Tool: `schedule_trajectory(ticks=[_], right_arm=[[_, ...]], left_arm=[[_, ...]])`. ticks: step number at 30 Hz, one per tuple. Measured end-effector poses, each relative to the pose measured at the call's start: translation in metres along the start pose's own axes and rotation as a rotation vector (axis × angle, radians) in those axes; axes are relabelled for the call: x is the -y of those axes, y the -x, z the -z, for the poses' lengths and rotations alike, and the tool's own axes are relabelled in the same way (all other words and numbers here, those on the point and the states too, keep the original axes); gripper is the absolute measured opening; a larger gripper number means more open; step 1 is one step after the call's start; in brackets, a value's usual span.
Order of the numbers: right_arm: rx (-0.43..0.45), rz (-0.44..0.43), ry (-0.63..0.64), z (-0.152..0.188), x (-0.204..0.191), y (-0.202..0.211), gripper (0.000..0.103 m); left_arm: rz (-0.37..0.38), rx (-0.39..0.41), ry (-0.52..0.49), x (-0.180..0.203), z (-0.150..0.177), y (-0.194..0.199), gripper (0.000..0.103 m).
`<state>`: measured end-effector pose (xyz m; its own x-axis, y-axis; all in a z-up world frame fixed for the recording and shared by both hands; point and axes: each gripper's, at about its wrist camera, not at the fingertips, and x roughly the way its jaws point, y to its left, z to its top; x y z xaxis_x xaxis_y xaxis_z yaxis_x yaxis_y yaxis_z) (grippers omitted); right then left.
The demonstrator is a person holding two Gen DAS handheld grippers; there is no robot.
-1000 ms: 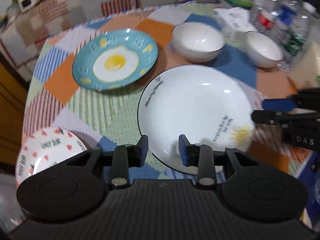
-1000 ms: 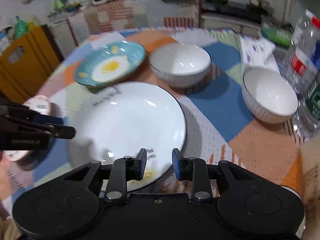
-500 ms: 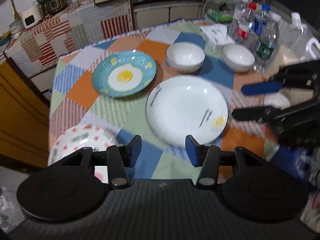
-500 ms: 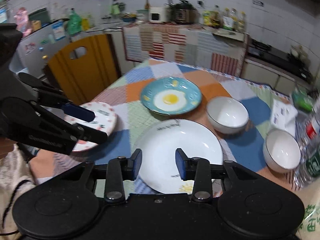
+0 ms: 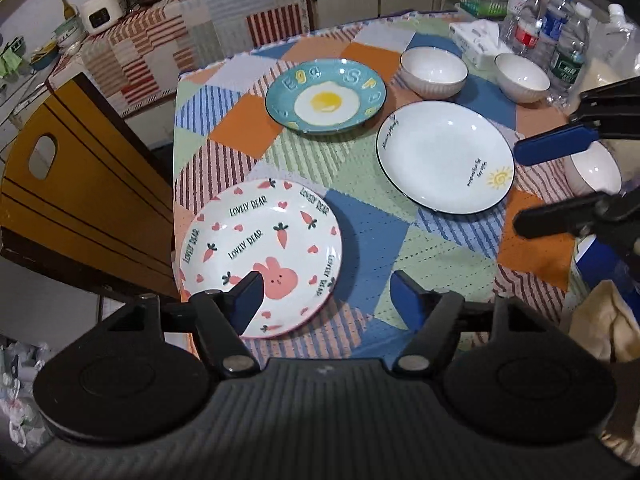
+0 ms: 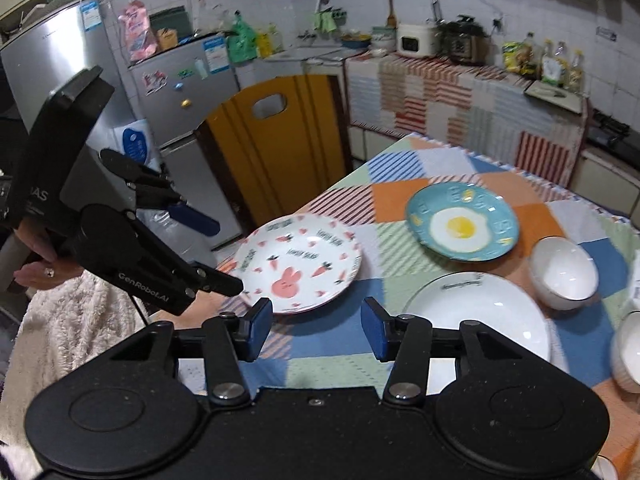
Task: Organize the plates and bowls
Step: 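Move both grippers to the pink-bunny plate and grip its rim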
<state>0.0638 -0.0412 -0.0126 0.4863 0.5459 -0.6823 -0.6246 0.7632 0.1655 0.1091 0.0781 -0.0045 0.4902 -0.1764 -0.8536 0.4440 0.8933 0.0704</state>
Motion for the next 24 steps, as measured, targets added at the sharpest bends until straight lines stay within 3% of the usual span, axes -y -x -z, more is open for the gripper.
schedule_trajectory(ticks=[3, 8, 15, 19, 24], right_arm=[[0.011, -0.017, 0.008, -0.001, -0.007, -0.012, 0.07], [0.069, 0.019, 0.061, -0.003, -0.011, -0.042, 0.07], [0.158, 0.007, 0.035, -0.001, 0.006, -0.099, 0.071], [0.127, 0.133, 0.086, -0.001, 0.011, -0.136, 0.07], [0.086, 0.108, -0.05, -0.003, 0.03, -0.168, 0.069]], left_arm=[[0.006, 0.064, 0.006, -0.013, 0.006, 0.0, 0.071], [-0.012, 0.075, 0.016, -0.04, 0.008, -0.017, 0.071], [-0.047, 0.029, -0.039, -0.073, 0.012, -0.064, 0.067], [-0.047, -0.016, 0.002, -0.089, 0.016, -0.092, 0.066], [-0.007, -0.066, 0.139, -0.119, 0.023, -0.12, 0.064]])
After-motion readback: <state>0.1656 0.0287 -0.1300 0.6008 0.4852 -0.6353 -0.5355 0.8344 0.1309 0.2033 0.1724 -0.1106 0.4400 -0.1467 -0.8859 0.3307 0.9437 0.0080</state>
